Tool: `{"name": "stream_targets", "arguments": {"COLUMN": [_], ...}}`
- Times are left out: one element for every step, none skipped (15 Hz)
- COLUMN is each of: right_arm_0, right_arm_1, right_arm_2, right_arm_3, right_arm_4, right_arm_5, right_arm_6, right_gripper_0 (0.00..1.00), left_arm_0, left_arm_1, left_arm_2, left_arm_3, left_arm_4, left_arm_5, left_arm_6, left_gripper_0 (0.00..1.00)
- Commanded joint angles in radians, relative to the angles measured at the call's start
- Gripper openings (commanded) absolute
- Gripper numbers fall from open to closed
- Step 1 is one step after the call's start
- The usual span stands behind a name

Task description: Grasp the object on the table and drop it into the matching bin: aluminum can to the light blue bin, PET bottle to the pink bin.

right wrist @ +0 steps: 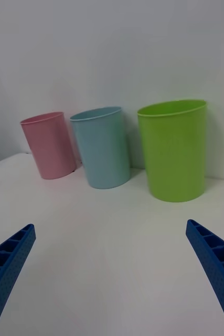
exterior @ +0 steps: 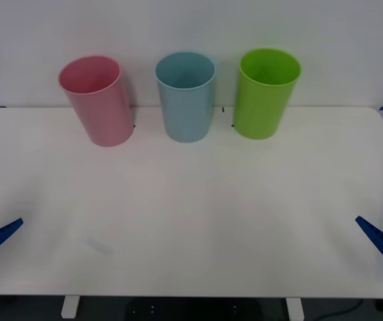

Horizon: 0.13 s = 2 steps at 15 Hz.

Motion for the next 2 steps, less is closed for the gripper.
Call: {"name": "stream_targets", "arguments": {"right_arm_0": [0.000,0.000], "right_arm_1": [0.000,0.000], "right_arm_2": [0.000,0.000], "right_arm_3": [0.000,0.000], "right_arm_4": [0.000,0.000], "right_arm_5": [0.000,0.000], "right_arm_6": [0.000,0.000], "right_gripper_0": [1.00,1.00], "left_arm_0": [0.000,0.000], "left_arm_1": [0.000,0.000], "left_arm_2": [-0.001,-0.001], "left_arm_3": [0.001,0.001], "left_arm_4": [0.000,0.000], "left_arm_5": [0.001,0.001], "left_arm_6": [0.000,0.000], "left_gripper_0": [1.00,1.00]}}
